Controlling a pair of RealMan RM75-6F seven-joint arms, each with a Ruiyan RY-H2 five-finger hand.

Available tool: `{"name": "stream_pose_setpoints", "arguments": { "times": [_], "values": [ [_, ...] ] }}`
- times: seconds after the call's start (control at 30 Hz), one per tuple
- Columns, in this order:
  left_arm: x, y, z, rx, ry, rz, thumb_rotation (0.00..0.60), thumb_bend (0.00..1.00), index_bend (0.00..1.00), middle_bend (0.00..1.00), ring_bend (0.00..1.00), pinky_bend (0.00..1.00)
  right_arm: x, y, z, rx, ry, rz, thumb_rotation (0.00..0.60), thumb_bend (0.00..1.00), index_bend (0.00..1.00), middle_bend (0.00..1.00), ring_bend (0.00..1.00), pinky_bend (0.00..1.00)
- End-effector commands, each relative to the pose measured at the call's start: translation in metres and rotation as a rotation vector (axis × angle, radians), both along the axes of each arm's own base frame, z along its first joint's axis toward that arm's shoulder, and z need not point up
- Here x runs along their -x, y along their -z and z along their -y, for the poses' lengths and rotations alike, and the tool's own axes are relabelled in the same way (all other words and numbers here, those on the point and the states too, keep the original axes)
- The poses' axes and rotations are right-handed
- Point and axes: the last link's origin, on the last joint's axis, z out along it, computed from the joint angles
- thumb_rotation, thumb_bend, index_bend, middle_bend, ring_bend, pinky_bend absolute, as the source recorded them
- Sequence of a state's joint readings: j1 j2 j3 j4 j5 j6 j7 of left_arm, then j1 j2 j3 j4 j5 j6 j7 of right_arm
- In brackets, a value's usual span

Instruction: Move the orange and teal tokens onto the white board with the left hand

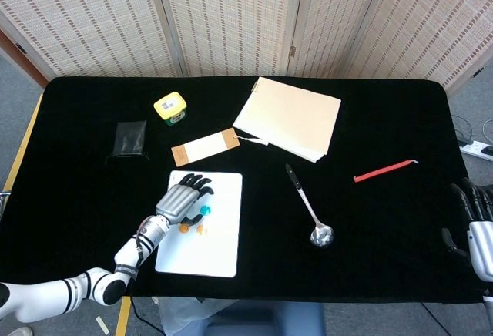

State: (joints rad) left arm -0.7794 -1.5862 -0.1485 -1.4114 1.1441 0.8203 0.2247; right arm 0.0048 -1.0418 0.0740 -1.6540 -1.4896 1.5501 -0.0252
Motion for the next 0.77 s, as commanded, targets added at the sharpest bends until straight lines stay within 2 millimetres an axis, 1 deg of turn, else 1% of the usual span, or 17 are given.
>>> {"name": "stream_pose_setpoints", "arguments": {
  "times": [0.03,0.1,0.23,0.3,0.43,0.5,0.6,0.63,0.77],
  "values": [
    [0.004,-0.022,-0.003,-0.062,-0.028,0.062,0.6,0.41,0.22,0.11,0.0,0.0,0.001,0.0,0.001,-0.003,0.0,0.001,0.6,0.43,0.0,0.0,0.0,0.0],
    [0.013,-0.038,-0.005,-0.11,-0.051,0.087,0.6,0.41,0.23,0.11,0.0,0.0,0.001,0.0,0.002,-0.012,0.0,0.003,0.6,0.43,0.0,0.0,0.0,0.0],
    [0.04,-0.077,-0.004,-0.238,-0.104,0.107,0.6,0.41,0.23,0.11,0.0,0.0,0.003,0.001,0.005,-0.041,-0.004,0.018,0.6,0.43,0.0,0.0,0.0,0.0],
    [0.059,-0.099,0.003,-0.32,-0.137,0.103,0.6,0.41,0.23,0.11,0.0,0.0,0.005,0.001,0.007,-0.055,-0.01,0.035,0.6,0.43,0.0,0.0,0.0,0.0],
    [0.088,-0.13,0.023,-0.429,-0.178,0.081,0.6,0.41,0.24,0.11,0.0,0.0,0.006,0.003,0.011,-0.076,-0.029,0.065,0.6,0.43,0.0,0.0,0.0,0.0],
    [0.098,-0.141,0.034,-0.471,-0.18,0.057,0.6,0.41,0.24,0.11,0.0,0.0,0.006,0.004,0.013,-0.094,-0.039,0.088,0.6,0.43,0.0,0.0,0.0,0.0],
    [0.112,-0.154,0.058,-0.512,-0.188,0.041,0.6,0.41,0.24,0.11,0.0,0.0,0.007,0.006,0.017,-0.112,-0.049,0.101,0.6,0.43,0.0,0.0,0.0,0.0],
    [0.114,-0.156,0.063,-0.517,-0.19,0.041,0.6,0.41,0.24,0.11,0.0,0.0,0.007,0.007,0.017,-0.114,-0.051,0.102,0.6,0.43,0.0,0.0,0.0,0.0],
    [0.127,-0.167,0.09,-0.552,-0.207,0.029,0.6,0.41,0.24,0.11,0.0,0.0,0.006,0.011,0.019,-0.128,-0.061,0.117,0.6,0.43,0.0,0.0,0.0,0.0]
  ]
}}
